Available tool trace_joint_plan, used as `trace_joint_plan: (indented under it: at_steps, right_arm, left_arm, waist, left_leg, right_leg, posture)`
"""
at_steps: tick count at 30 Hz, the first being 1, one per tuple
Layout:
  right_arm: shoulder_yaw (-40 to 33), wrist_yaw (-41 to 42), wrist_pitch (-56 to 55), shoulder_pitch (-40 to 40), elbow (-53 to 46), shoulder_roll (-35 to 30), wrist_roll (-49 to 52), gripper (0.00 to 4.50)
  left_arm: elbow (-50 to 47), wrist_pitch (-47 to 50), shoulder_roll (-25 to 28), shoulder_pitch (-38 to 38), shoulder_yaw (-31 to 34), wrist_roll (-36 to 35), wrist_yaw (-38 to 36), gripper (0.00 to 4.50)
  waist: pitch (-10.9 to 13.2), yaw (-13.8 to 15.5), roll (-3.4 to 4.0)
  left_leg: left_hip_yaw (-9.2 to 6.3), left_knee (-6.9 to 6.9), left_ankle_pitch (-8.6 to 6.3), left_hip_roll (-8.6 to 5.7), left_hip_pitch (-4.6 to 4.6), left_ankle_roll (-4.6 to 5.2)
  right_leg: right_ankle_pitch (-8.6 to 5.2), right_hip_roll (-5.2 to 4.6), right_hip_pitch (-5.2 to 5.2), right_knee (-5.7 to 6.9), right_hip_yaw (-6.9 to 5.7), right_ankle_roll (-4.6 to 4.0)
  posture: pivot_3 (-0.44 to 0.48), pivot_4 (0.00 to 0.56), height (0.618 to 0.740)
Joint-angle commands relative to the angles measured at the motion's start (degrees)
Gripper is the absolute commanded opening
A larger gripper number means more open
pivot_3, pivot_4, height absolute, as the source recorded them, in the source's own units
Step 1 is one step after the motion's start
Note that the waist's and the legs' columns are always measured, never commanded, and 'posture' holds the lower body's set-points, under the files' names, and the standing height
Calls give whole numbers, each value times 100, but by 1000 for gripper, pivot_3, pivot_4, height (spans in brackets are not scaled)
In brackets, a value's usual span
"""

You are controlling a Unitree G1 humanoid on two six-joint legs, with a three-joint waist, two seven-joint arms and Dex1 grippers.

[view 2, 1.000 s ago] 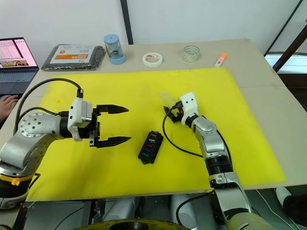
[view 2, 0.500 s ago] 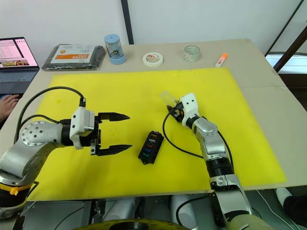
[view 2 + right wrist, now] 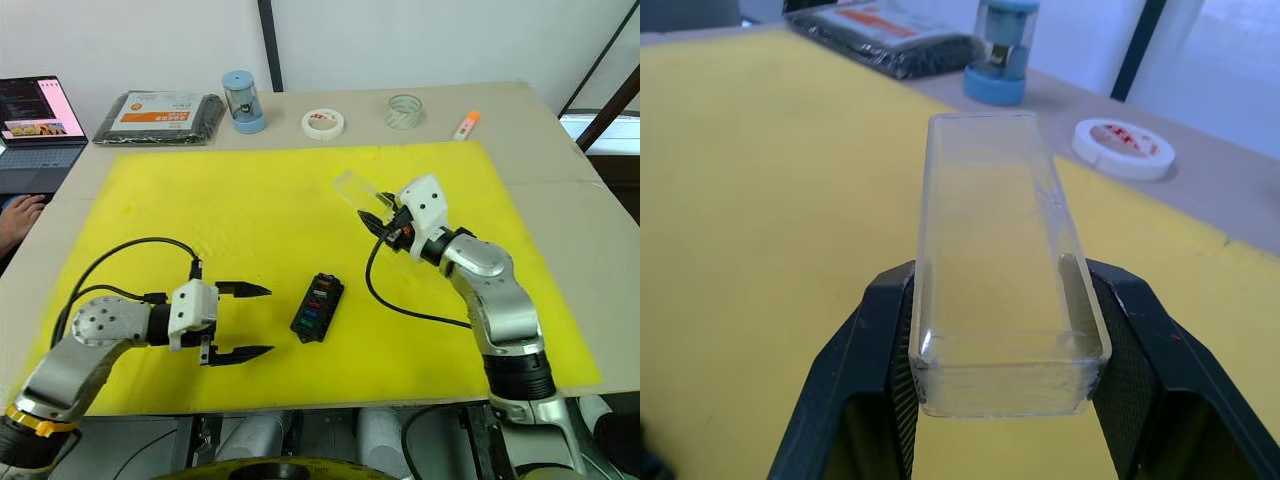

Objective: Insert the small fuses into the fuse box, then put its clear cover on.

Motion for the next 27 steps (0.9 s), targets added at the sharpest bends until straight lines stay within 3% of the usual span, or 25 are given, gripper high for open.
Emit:
trace_joint_plan:
  at_steps: [1, 6, 19, 27]
  right_arm:
    - [-235, -17, 222, -117, -420, -144, 192, 1887]
    - [-379, -161, 281, 118, -506, -212, 110, 1887]
    - [-610, -196, 306, 262, -521, -412, 128, 1887]
    - [-716, -240, 285, 362, -518, -442, 108, 1887]
  left_arm:
    - [354, -368, -174, -193, -190, 373, 163, 4500]
    - [745, -474, -620, -386, -409, 643, 501, 4500]
    - [1192, -490, -1052, -761, -449, 903, 905, 4500]
    - [1554, -53, -1650, -1183, -380, 998, 1667, 4500]
  waist:
    - [-1, -6, -2]
    - [-2, 18, -2]
    - [-3, 121, -3]
    - [-4, 124, -4]
  left_leg:
    - [0, 0, 0, 0, 0, 0]
    - [0, 1, 0, -2, 0, 0]
    - [3, 8, 0, -8, -1, 1]
    - [1, 10, 0, -8, 0, 1]
  right_leg:
    - [0, -1, 0, 1, 0, 0]
    - [0, -6, 1, 0, -2, 0]
    - [1, -13, 5, 0, -4, 1]
    - [1, -12, 7, 1, -7, 1]
  posture:
    - [0, 150, 740]
    - [0, 150, 740]
    - [0, 150, 740]
    - [0, 150, 740]
